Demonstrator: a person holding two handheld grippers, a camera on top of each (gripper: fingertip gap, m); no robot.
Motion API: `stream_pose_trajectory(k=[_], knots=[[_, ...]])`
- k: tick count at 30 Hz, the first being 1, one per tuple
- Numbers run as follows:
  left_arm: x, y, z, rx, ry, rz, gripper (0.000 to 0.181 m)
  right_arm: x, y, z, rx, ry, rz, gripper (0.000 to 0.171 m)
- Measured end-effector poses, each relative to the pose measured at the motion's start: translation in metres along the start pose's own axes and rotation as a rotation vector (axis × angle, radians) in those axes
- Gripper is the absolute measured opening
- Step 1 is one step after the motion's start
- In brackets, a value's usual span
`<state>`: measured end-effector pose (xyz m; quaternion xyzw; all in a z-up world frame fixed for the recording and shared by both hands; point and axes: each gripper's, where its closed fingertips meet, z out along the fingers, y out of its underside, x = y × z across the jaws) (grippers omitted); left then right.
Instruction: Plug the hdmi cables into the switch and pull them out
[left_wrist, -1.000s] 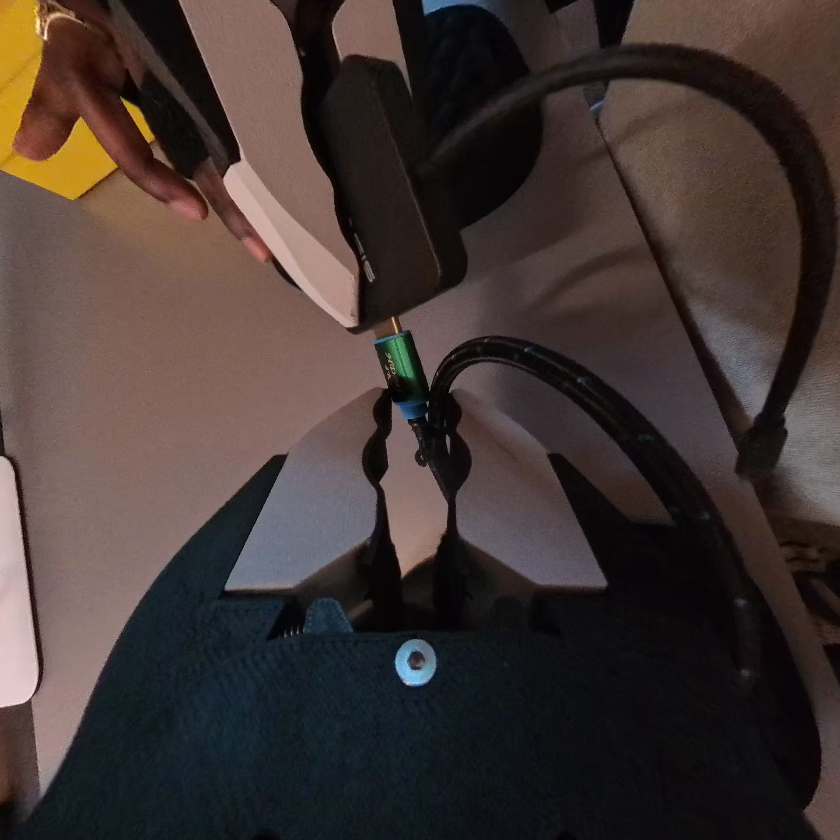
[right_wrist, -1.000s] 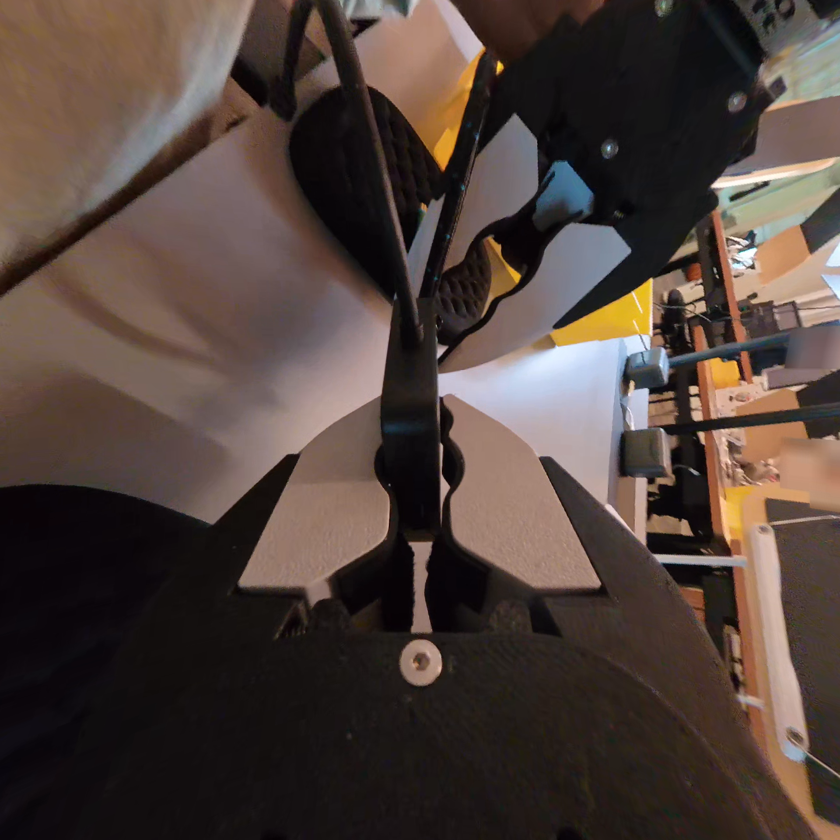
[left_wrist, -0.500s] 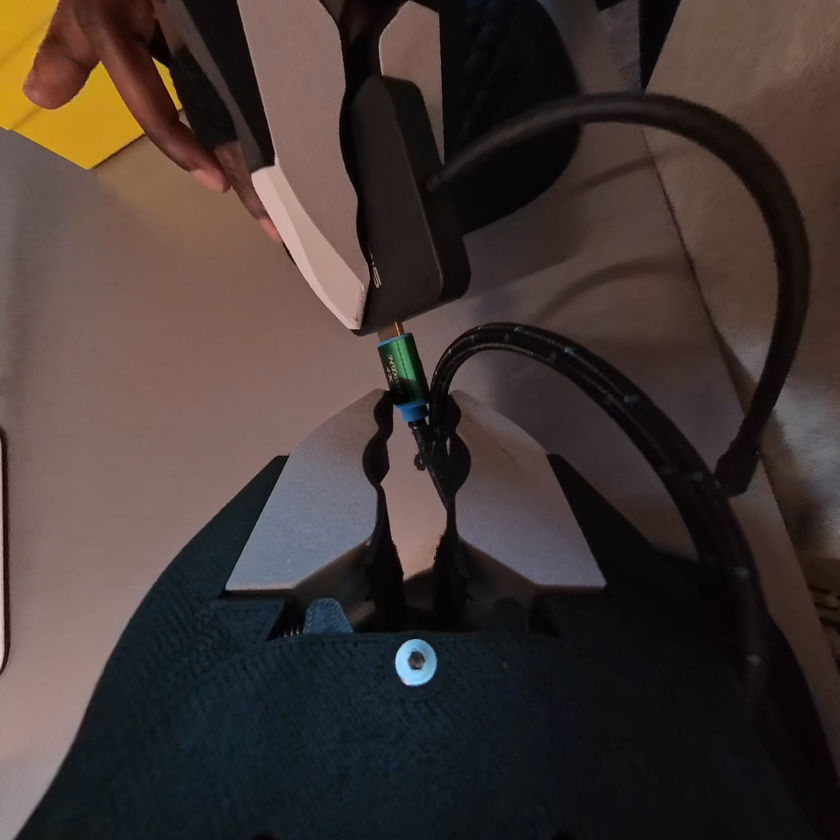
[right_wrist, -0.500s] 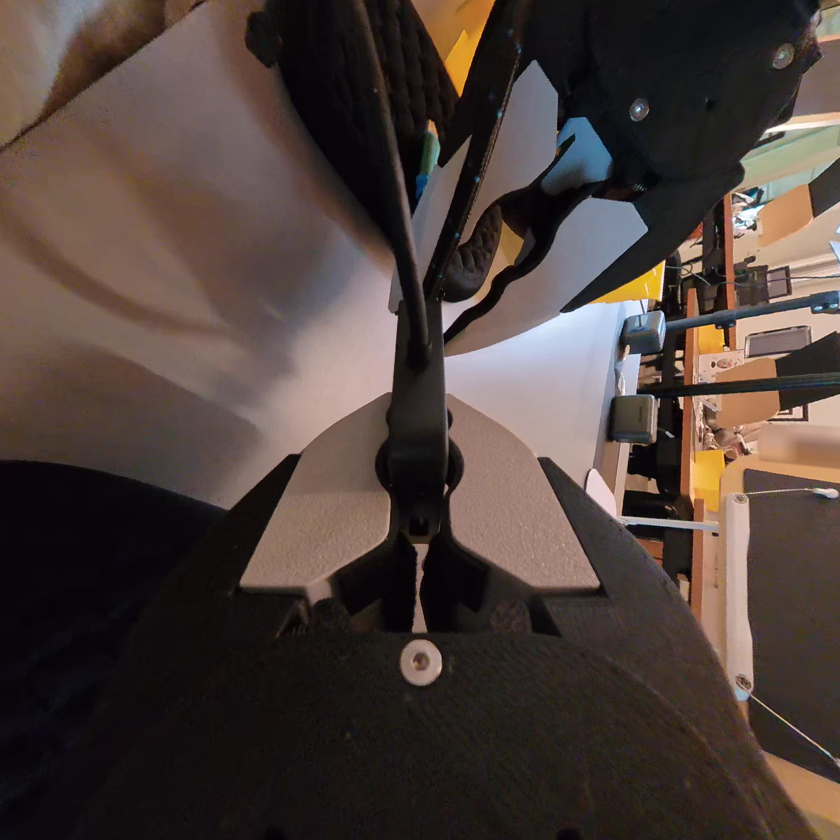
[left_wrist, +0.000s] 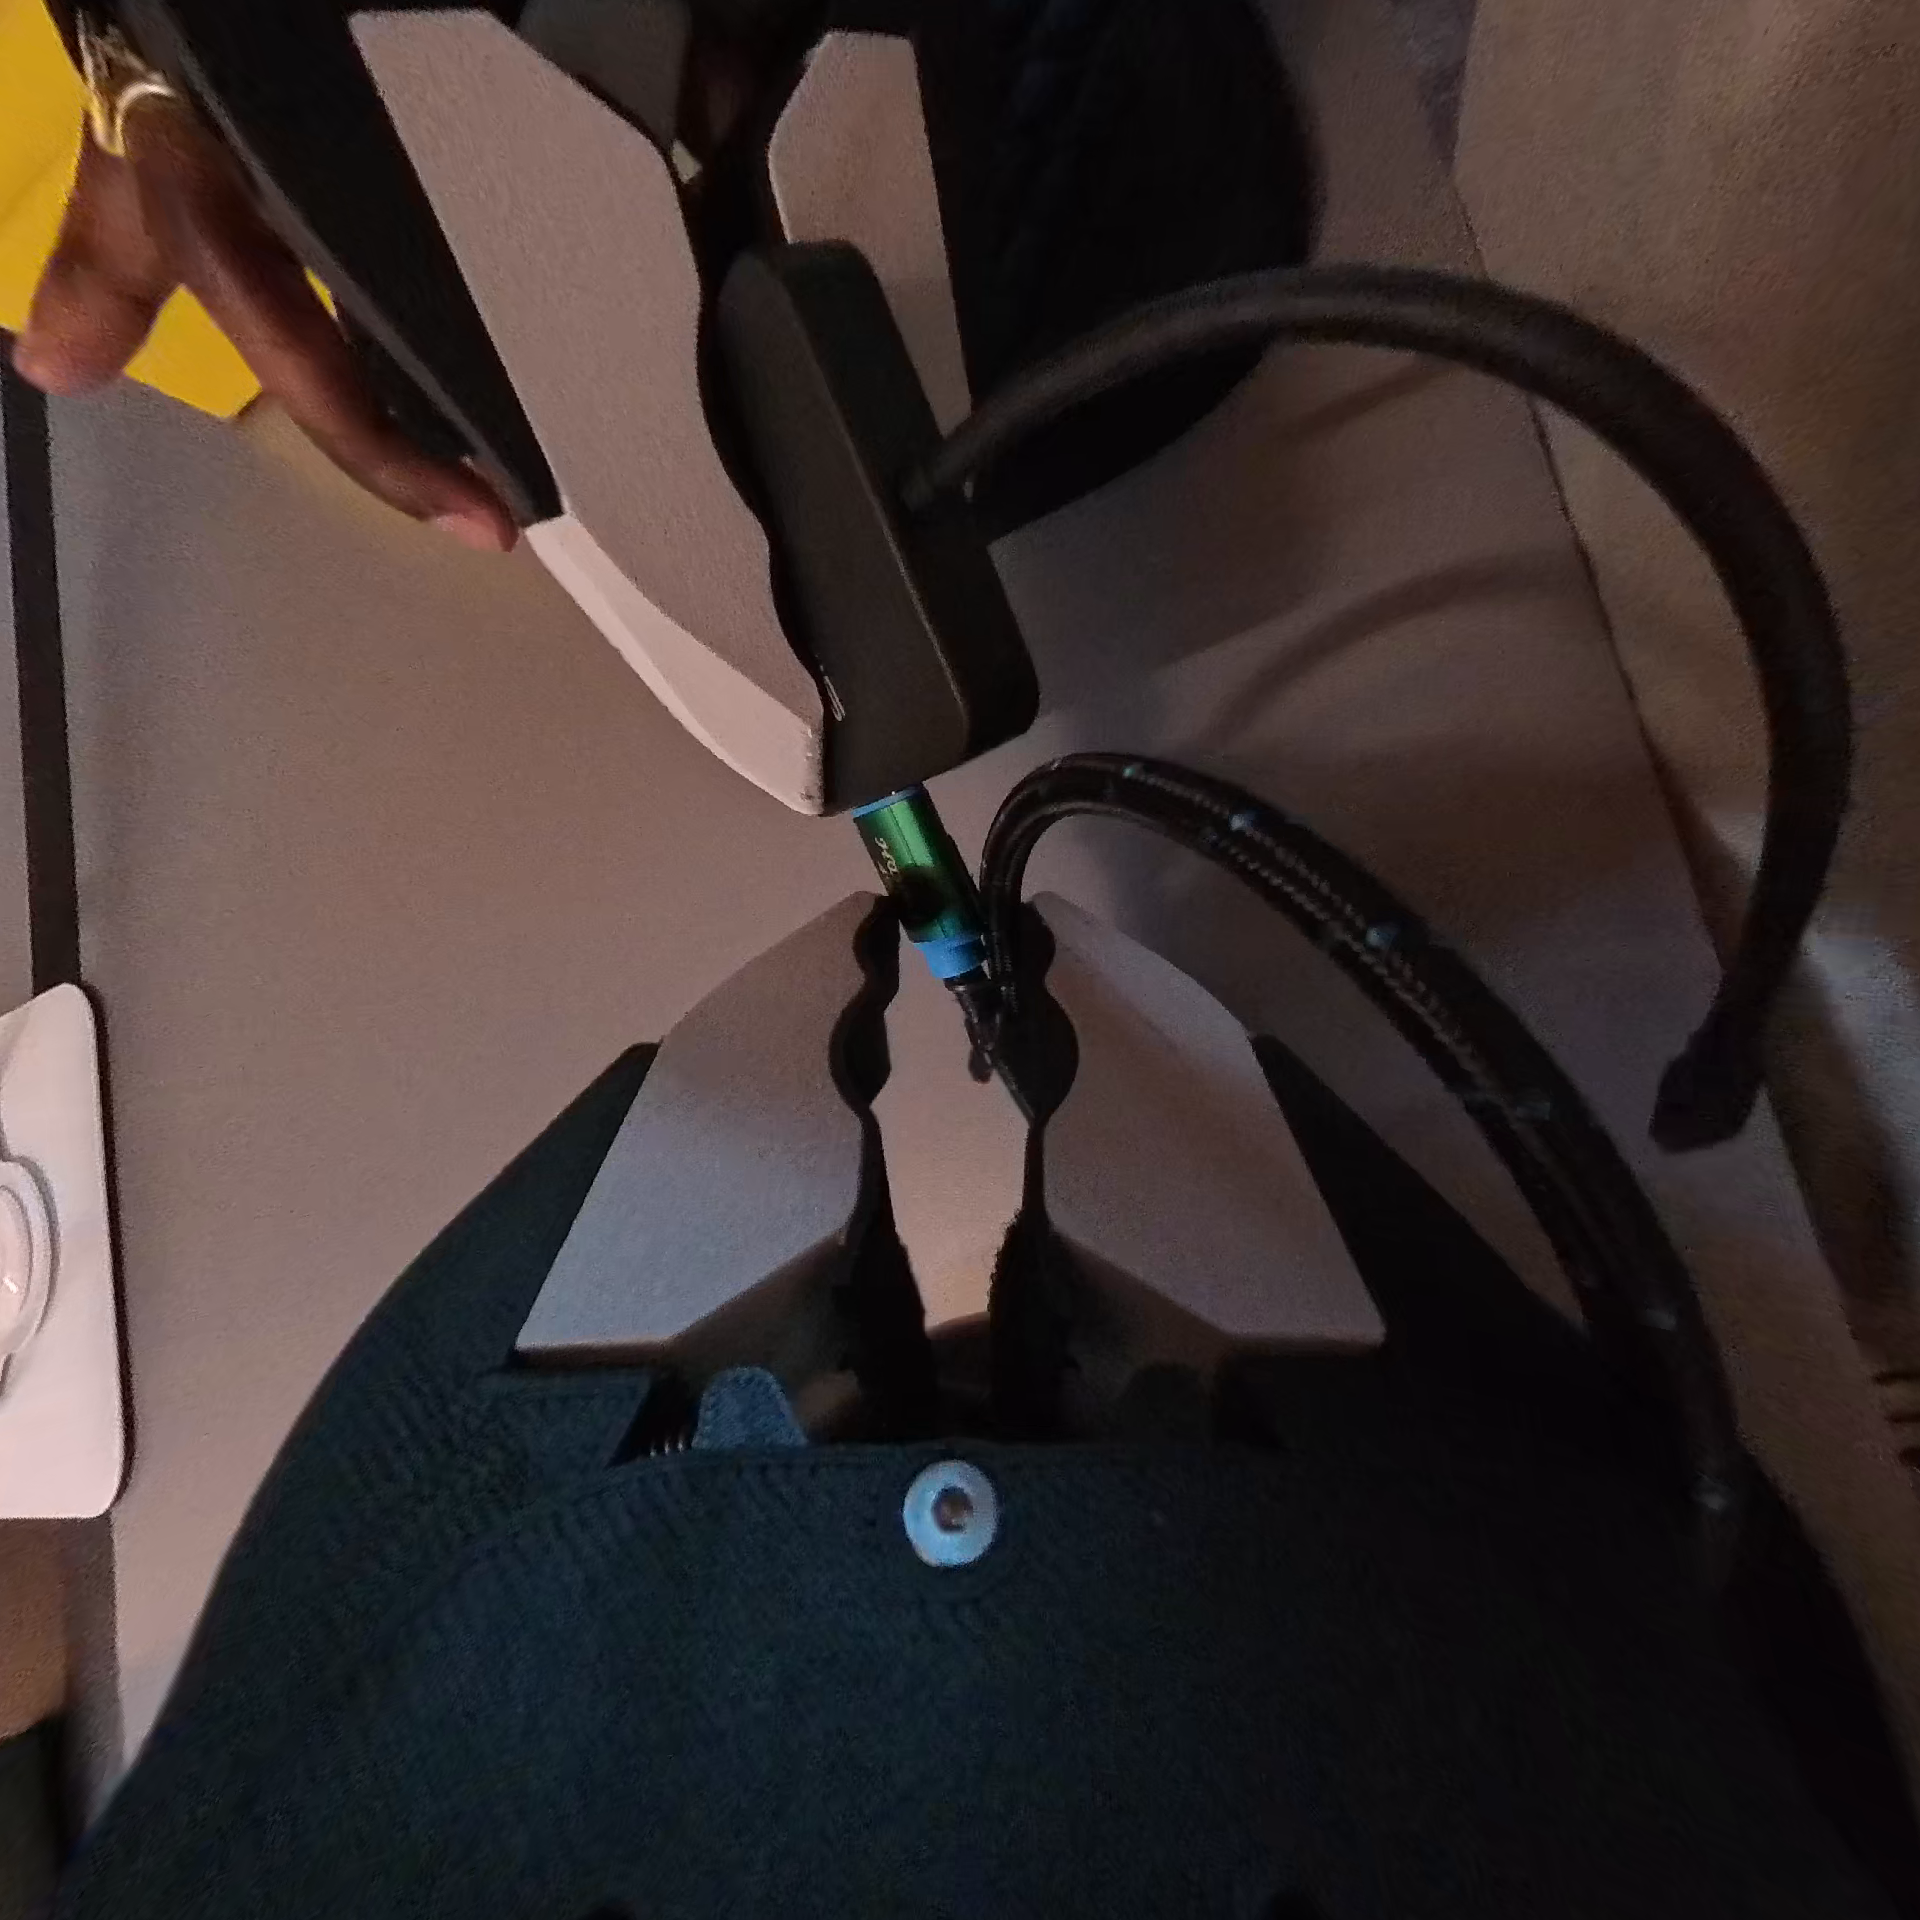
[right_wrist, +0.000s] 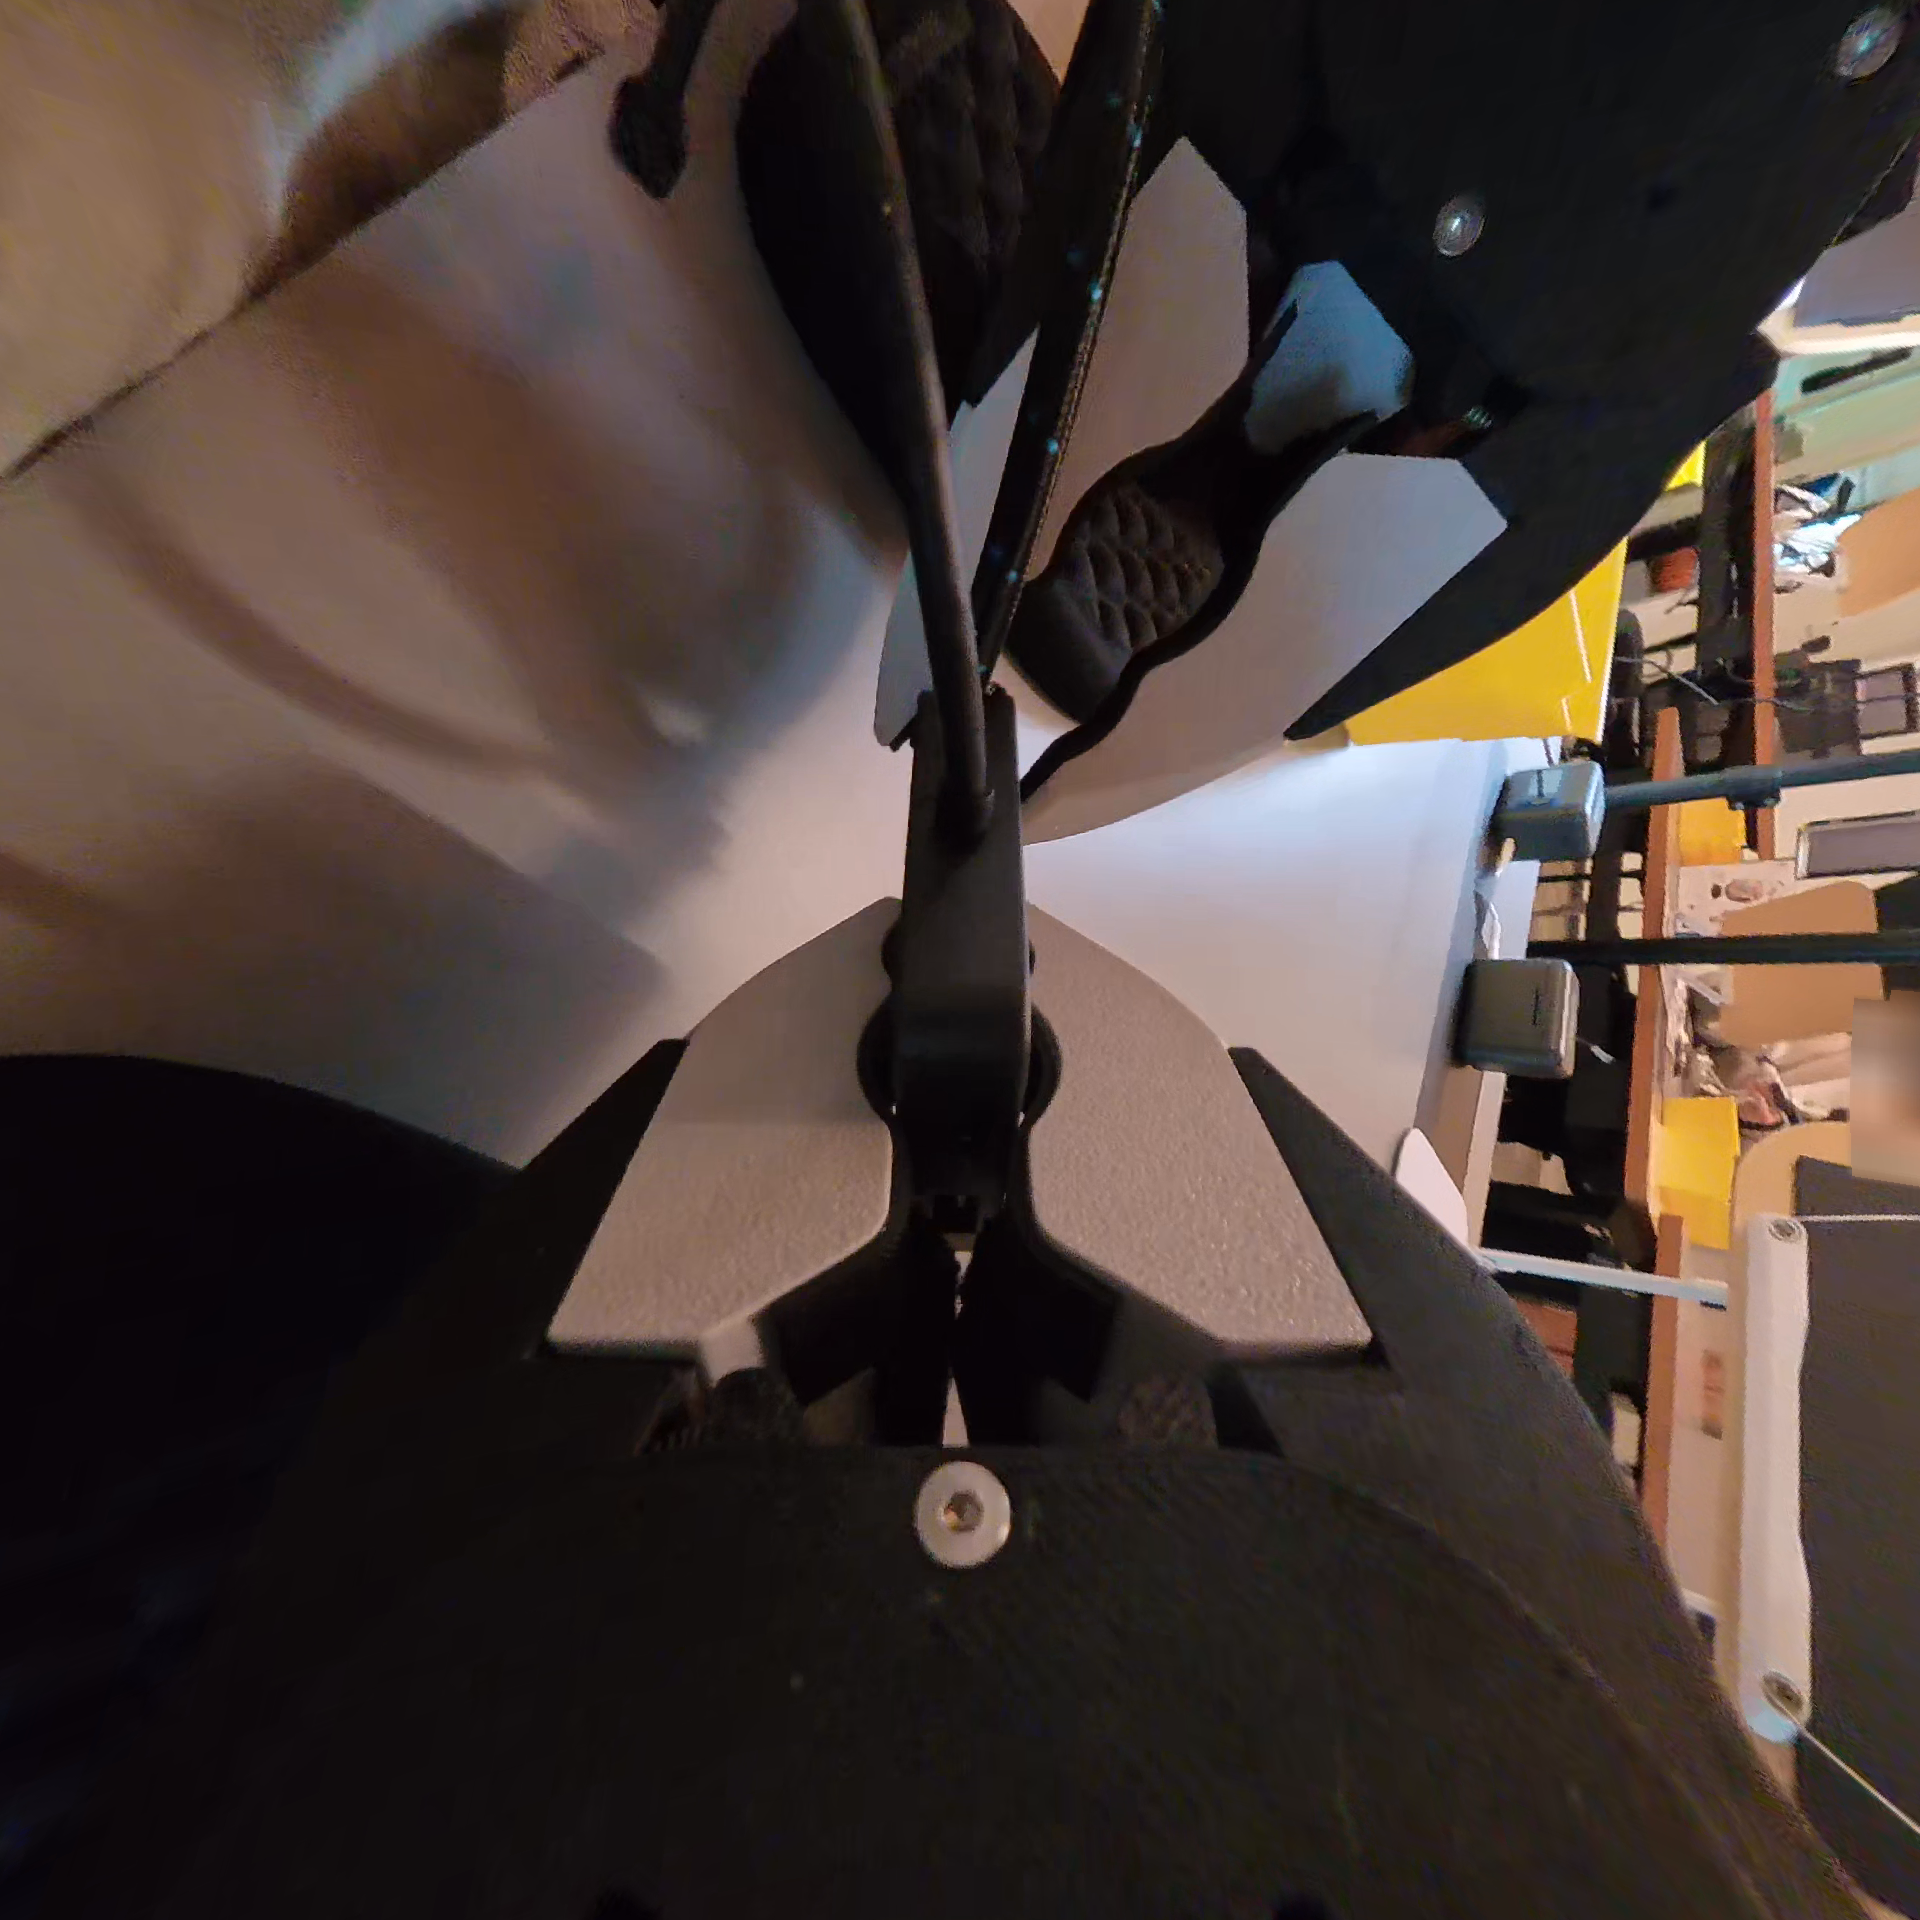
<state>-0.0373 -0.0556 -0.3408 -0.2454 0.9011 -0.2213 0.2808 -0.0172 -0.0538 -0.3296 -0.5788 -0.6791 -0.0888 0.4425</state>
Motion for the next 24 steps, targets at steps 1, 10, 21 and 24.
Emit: stream_pose_trajectory(k=[1,10,21,24], knots=[[0.002,0.0,-0.001,-0.013,0.012,0.012,0.022,-0.001,-0.001,0.0,0.014,-0.005,0.001,0.014],[-0.066,-0.001,-0.064,0.135,-0.422,-0.198,0.064,0.04,0.006,-0.03,-0.024,0.256,0.024,0.015],[-0.097,0.036,-0.186,0.777,-1.035,-0.724,0.063,0.108,0.067,-0.197,-0.514,0.849,0.103,0.015],[-0.092,0.051,-0.176,0.688,-1.078,-0.741,0.063,0.114,0.083,-0.28,-0.715,1.116,0.132,0.015]])
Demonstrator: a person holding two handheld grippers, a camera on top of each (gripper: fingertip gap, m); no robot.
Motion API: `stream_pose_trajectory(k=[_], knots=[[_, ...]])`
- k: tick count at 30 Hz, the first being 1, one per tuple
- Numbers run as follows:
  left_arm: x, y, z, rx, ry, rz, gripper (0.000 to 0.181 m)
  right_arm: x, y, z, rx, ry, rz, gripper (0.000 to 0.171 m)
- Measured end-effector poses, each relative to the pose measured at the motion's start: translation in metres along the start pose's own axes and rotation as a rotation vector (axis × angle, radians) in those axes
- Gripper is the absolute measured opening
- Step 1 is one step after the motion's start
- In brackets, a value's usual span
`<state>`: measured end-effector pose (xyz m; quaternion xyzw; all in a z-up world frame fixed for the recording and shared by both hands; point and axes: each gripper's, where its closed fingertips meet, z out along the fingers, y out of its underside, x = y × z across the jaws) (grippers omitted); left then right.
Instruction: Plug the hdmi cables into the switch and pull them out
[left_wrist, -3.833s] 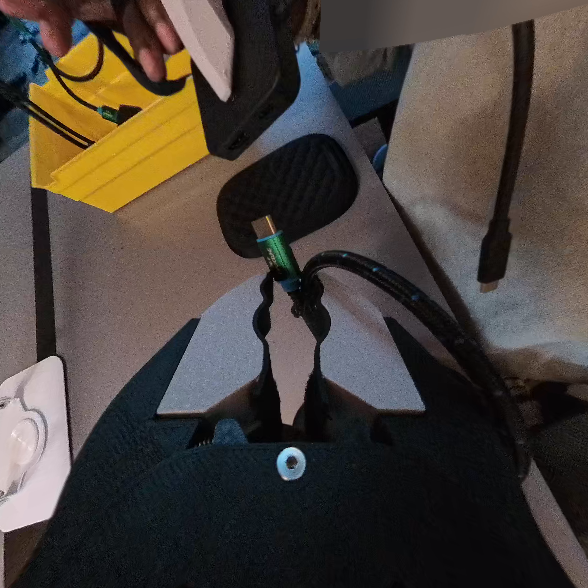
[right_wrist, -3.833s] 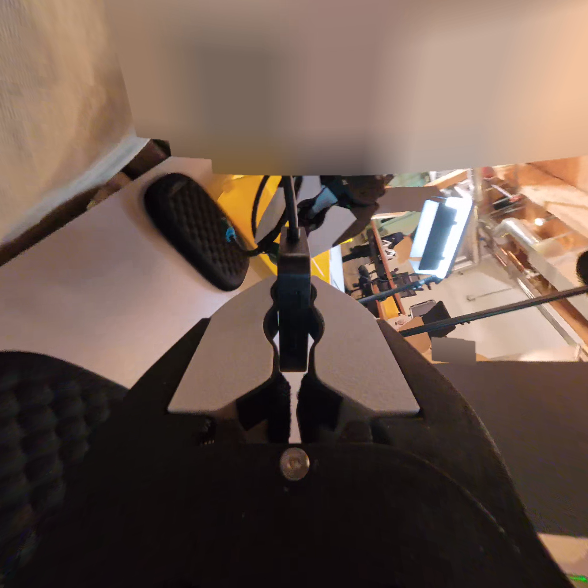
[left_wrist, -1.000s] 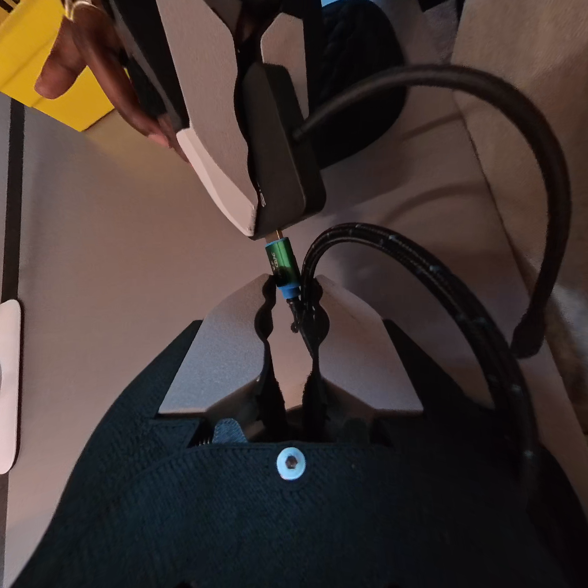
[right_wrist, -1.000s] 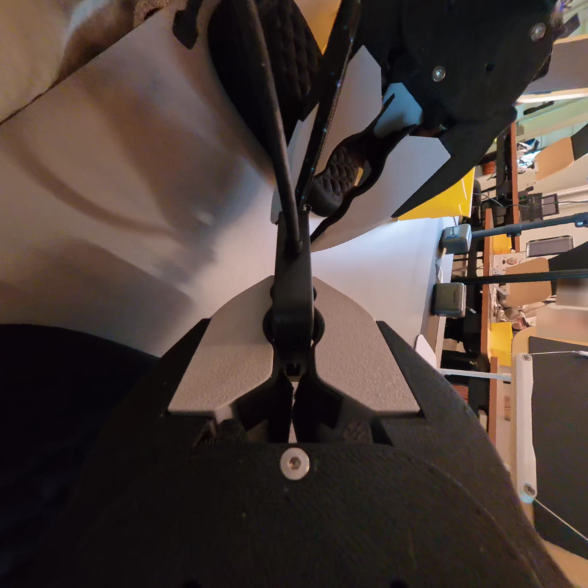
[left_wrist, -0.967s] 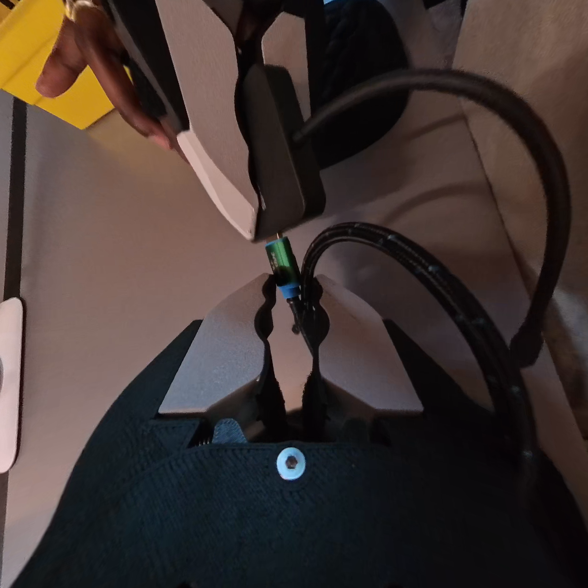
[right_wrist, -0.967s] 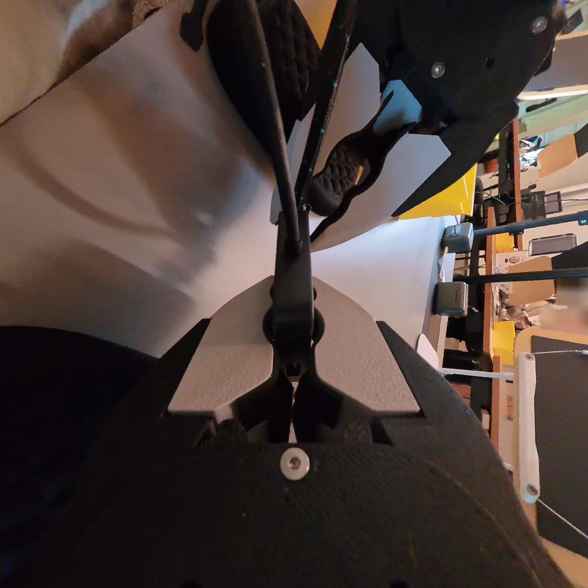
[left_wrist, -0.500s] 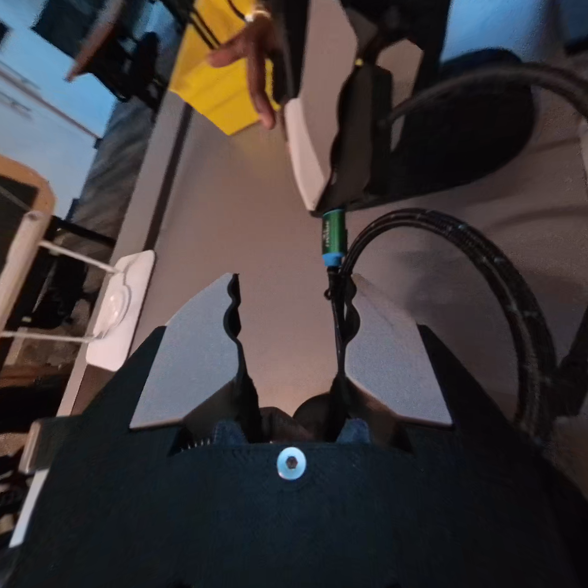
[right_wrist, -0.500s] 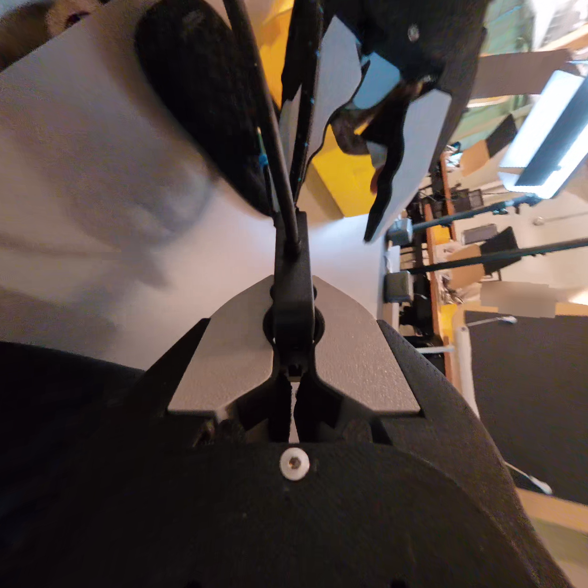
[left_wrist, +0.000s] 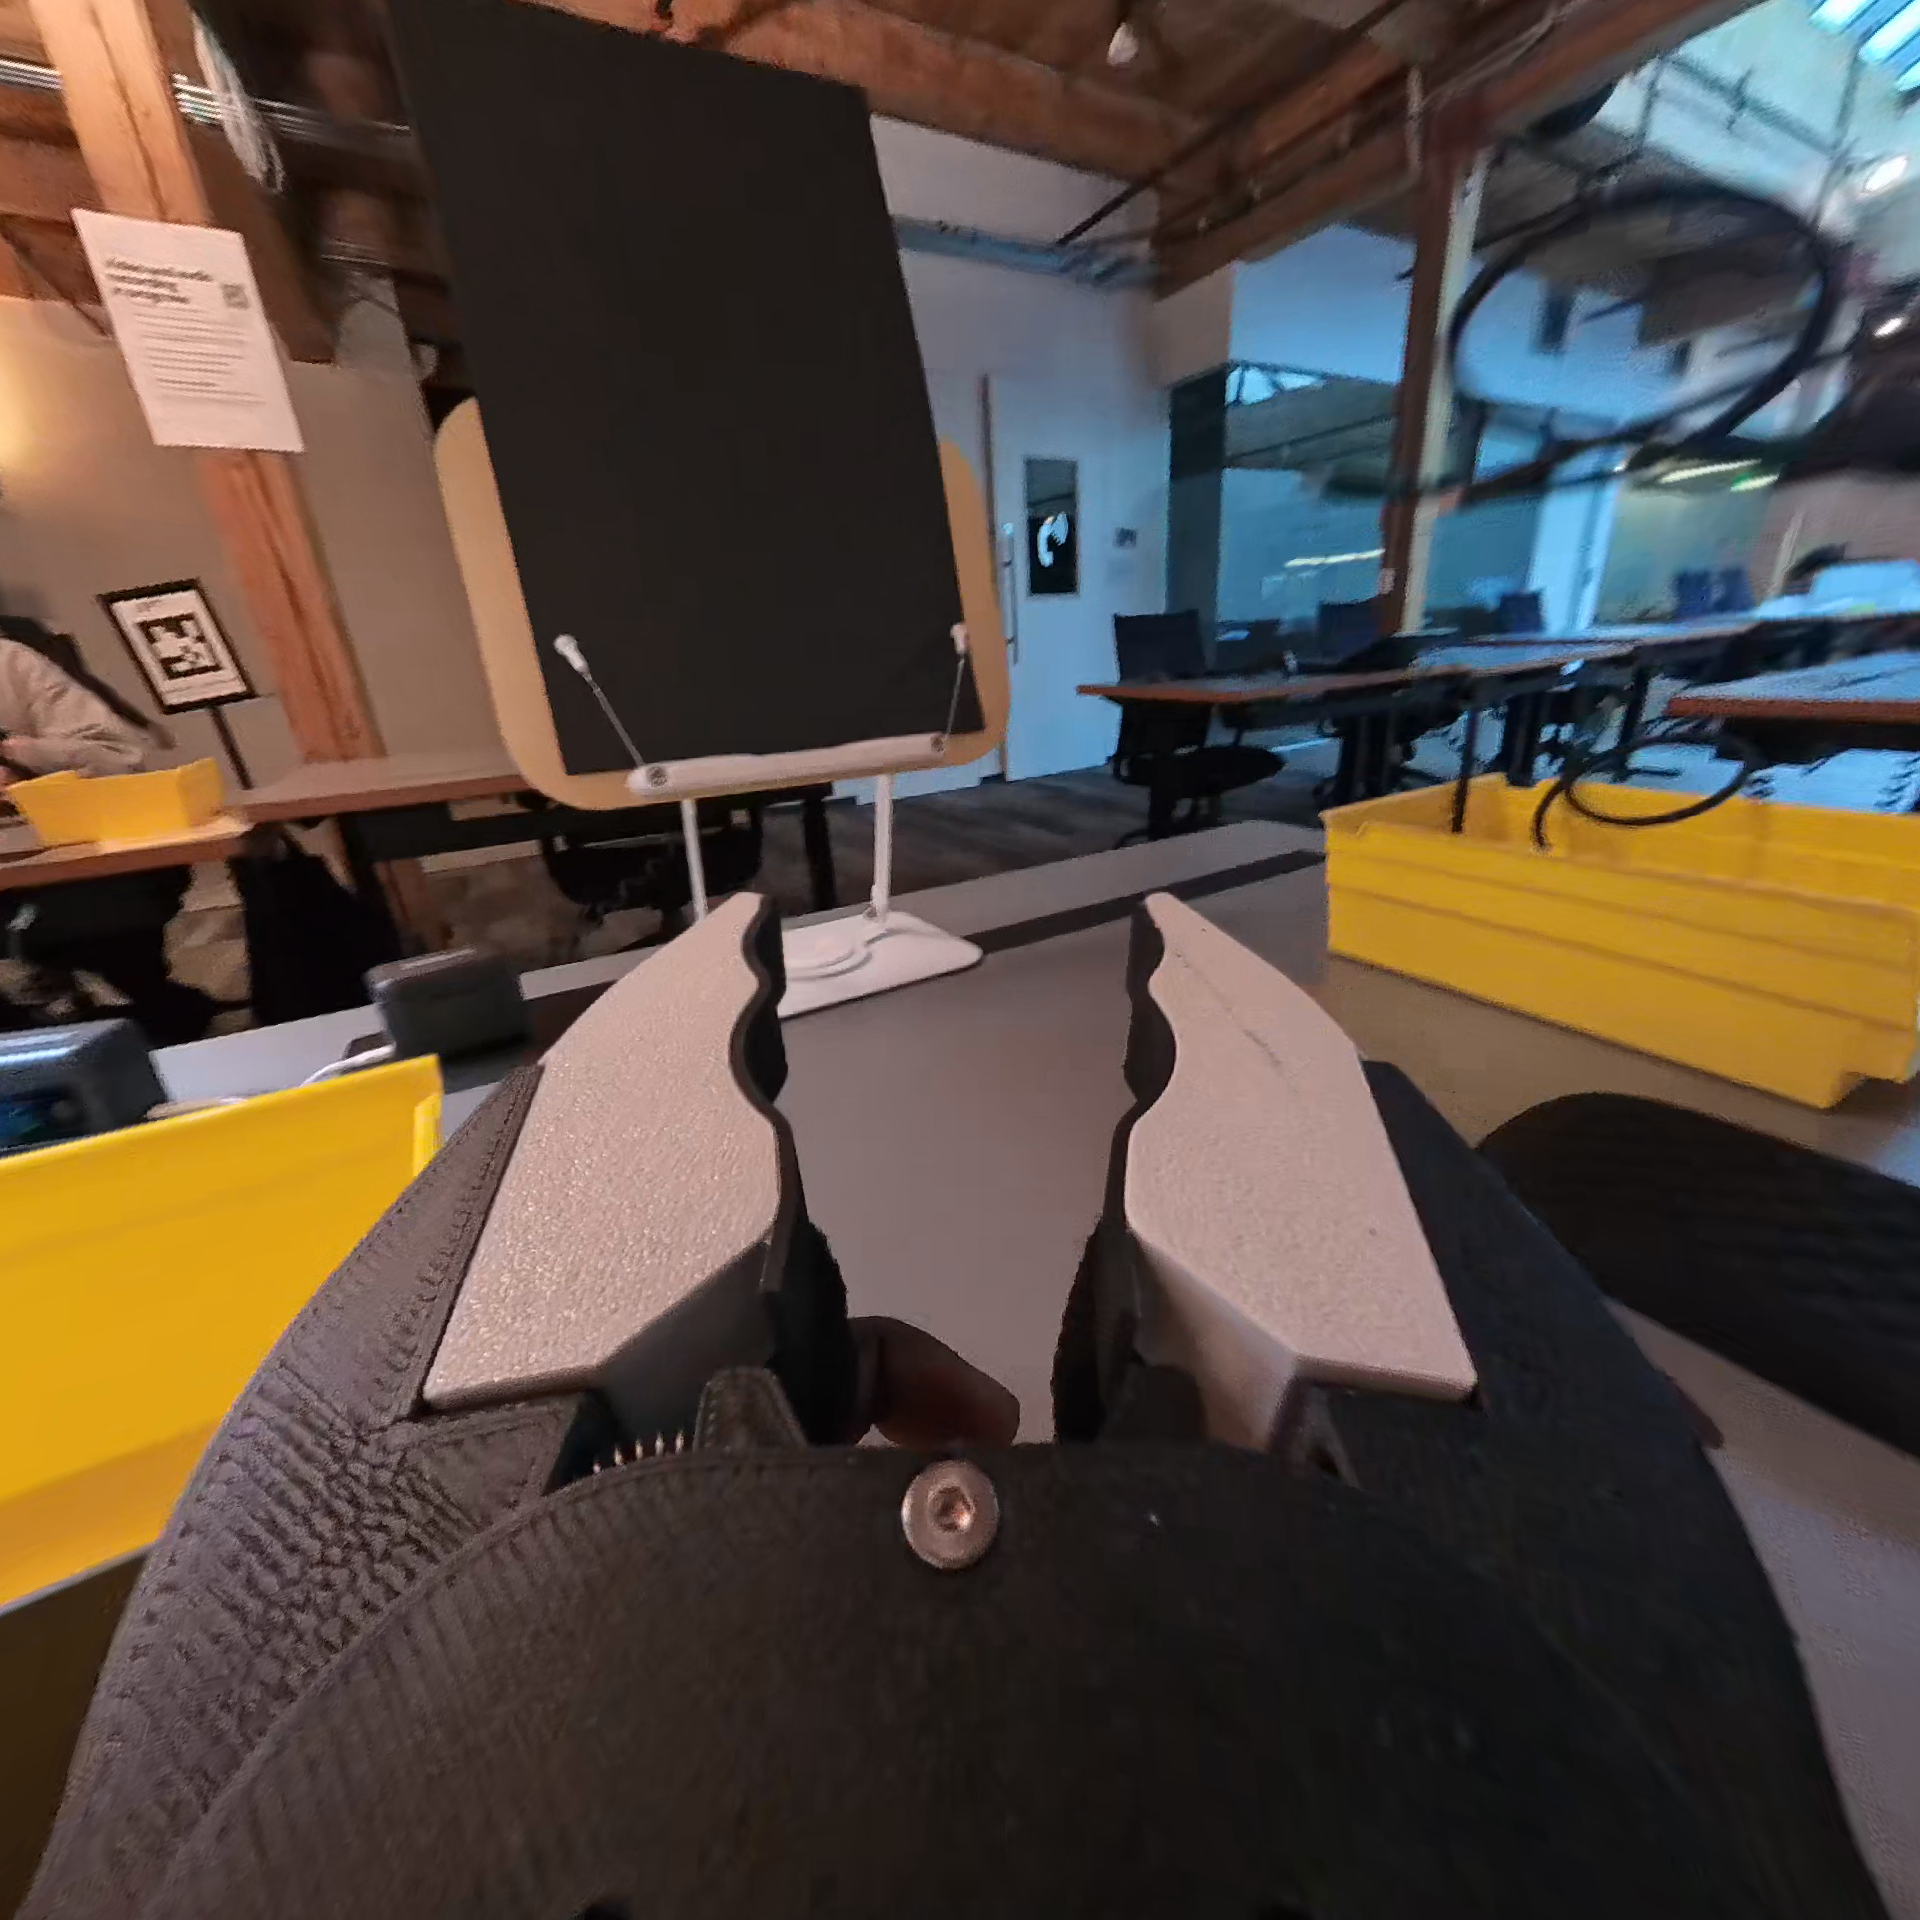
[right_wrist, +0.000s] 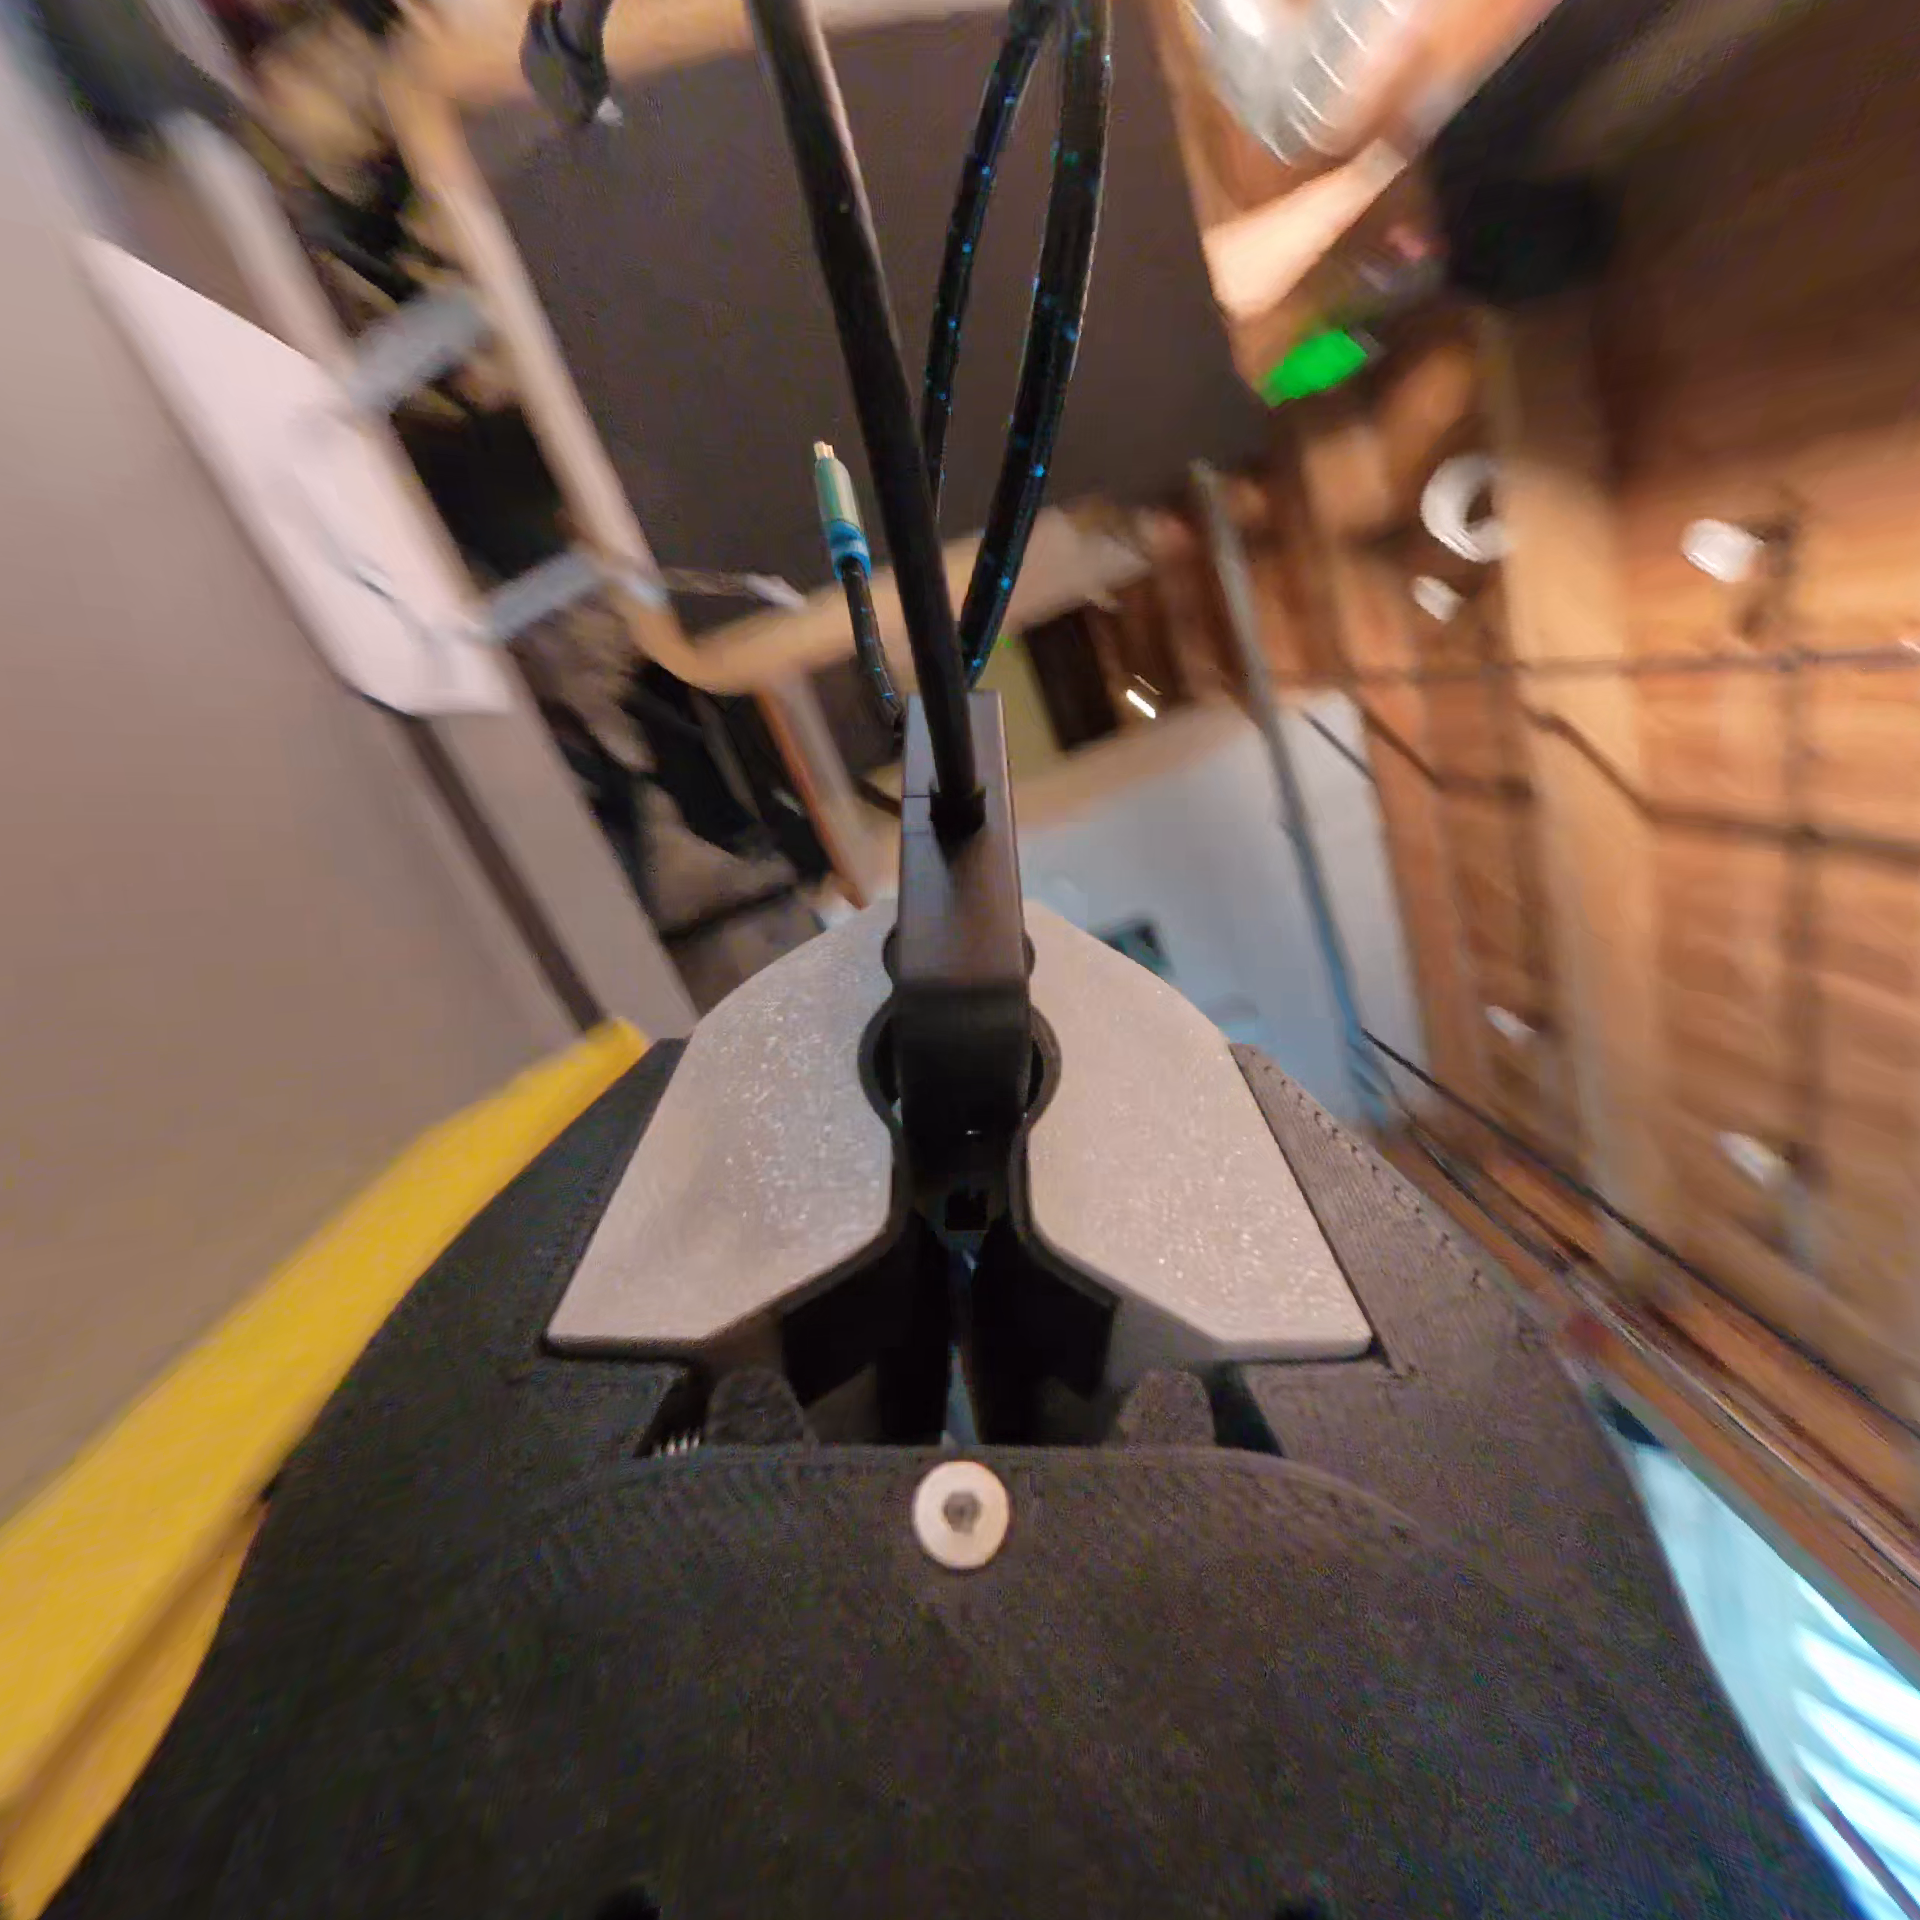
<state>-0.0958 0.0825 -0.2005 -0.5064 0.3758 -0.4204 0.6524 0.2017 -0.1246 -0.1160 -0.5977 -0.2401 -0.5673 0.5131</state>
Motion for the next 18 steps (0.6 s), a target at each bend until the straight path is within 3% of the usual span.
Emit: stream_pose_trajectory(k=[4,7,11,18], knots=[[-0.006,0.006,-0.007,-0.019,-0.067,0.047,0.061,0.057,0.067,-0.032,-0.331,0.295,-0.233,0.015],[-0.01,0.001,-0.011,0.017,-0.099,0.025,0.06,0.059,0.109,-0.048,-0.518,0.357,-0.426,0.015],[-0.015,-0.006,-0.013,0.04,-0.109,-0.027,0.058,0.008,0.159,-0.044,-0.66,0.179,-0.55,0.014],[-0.015,-0.028,-0.019,0.133,-0.079,-0.05,0.058,-0.079,0.215,-0.05,-0.803,-0.164,-0.449,0.016]])
